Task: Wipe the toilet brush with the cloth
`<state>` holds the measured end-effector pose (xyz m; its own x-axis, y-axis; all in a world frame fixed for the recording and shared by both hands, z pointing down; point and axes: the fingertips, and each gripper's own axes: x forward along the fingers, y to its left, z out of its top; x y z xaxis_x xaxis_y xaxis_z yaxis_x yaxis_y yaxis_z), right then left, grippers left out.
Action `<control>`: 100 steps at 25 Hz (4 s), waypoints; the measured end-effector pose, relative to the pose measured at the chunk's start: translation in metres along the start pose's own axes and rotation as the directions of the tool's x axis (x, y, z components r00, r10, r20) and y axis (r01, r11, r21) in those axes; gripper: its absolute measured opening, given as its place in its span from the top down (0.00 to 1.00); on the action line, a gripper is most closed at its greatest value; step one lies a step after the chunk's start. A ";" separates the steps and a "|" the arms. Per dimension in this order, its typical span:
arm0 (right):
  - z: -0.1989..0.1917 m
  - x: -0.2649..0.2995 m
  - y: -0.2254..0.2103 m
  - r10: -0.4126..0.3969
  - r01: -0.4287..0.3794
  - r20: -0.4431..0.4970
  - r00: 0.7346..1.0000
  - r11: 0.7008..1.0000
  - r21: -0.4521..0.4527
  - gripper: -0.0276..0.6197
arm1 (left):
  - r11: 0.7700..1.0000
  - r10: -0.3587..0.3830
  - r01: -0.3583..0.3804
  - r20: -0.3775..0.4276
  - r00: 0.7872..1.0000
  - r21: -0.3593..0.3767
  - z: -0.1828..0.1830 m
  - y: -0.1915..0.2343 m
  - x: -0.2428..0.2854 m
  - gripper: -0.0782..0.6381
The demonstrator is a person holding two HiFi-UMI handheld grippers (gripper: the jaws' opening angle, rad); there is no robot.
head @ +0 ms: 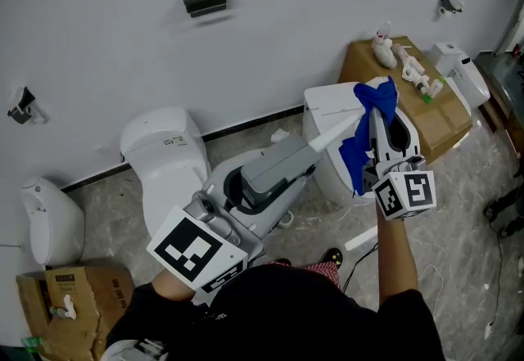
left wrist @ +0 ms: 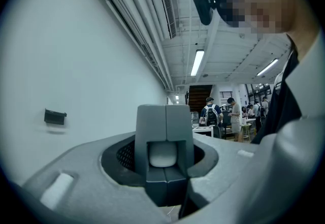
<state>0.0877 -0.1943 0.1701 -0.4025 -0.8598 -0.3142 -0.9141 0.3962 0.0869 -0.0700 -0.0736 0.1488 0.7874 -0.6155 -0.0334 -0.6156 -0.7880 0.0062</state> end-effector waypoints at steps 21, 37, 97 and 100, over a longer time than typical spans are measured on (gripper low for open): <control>0.017 -0.026 0.024 0.035 -0.036 0.033 0.999 0.998 0.044 0.86 | 0.998 0.061 -0.061 0.011 0.998 0.031 -0.001 0.007 -0.003 0.66; -0.002 -0.044 0.073 0.137 -0.134 -0.014 0.990 0.984 0.116 0.86 | 0.995 0.094 -0.095 0.032 0.995 0.035 0.007 0.008 -0.003 0.66; 0.049 -0.107 0.067 0.274 -0.288 0.099 0.957 0.939 0.188 0.86 | 0.999 0.013 -0.014 0.049 0.999 0.029 0.020 -0.100 0.051 0.66; 0.050 -0.113 0.070 0.277 -0.291 0.097 0.956 0.938 0.191 0.86 | 0.999 0.015 -0.017 0.050 0.999 0.028 0.020 -0.106 0.046 0.66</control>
<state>0.0718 -0.0528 0.1641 -0.6331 -0.6811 -0.3677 -0.7305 0.6829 -0.0073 0.0309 -0.0182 0.1261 0.7753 -0.6260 -0.0835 -0.6294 -0.7768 -0.0213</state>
